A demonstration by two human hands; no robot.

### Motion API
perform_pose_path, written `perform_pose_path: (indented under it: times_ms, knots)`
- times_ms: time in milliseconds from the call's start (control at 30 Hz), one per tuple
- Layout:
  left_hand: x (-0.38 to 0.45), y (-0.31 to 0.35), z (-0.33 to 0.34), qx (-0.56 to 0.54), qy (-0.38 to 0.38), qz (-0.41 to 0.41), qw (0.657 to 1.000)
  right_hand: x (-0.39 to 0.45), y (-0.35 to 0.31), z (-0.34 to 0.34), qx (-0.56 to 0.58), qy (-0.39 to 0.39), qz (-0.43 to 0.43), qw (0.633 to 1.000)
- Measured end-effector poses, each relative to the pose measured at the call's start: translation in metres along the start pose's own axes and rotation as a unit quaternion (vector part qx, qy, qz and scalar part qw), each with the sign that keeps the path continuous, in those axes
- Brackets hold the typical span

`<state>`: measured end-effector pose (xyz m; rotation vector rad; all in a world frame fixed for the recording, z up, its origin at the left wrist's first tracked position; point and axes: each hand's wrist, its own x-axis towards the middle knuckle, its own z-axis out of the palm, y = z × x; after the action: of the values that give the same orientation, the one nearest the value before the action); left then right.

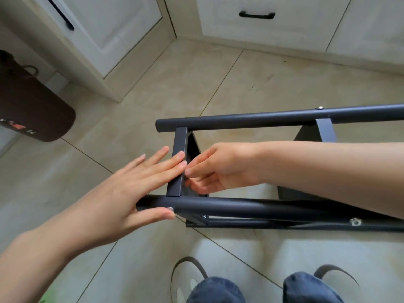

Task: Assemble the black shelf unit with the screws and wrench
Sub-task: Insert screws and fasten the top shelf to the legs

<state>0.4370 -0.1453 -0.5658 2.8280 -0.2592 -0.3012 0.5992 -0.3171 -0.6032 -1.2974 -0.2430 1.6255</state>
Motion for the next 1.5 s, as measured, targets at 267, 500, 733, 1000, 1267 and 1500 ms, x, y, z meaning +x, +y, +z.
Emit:
perform_pose_path:
  times_ms: [267,500,733,1000,1267,1500]
  knots:
    - [-0.017,0.009,0.017,-0.052,0.032,-0.007,0.998,0.008,0.015,0.004,-0.018,-0.048,0.033,0.998]
    - [-0.017,0.010,0.020,-0.110,0.044,-0.025,0.993,0.011,0.022,0.006,-0.033,-0.065,0.019,0.997]
    - [-0.017,0.009,0.020,-0.100,0.051,-0.024,0.993,0.010,0.028,0.009,-0.015,-0.082,0.012,0.996]
    - [-0.017,0.011,0.020,-0.113,0.054,-0.030,0.992,0.010,0.029,0.010,0.011,-0.090,0.012,0.996]
    - [-0.016,0.011,0.020,-0.103,0.054,-0.029,0.993,0.010,0.026,0.011,-0.004,-0.084,0.027,0.996]
    - [-0.018,0.011,0.022,-0.153,0.052,-0.028,0.986,0.012,0.029,0.017,-0.069,-0.059,0.052,0.995]
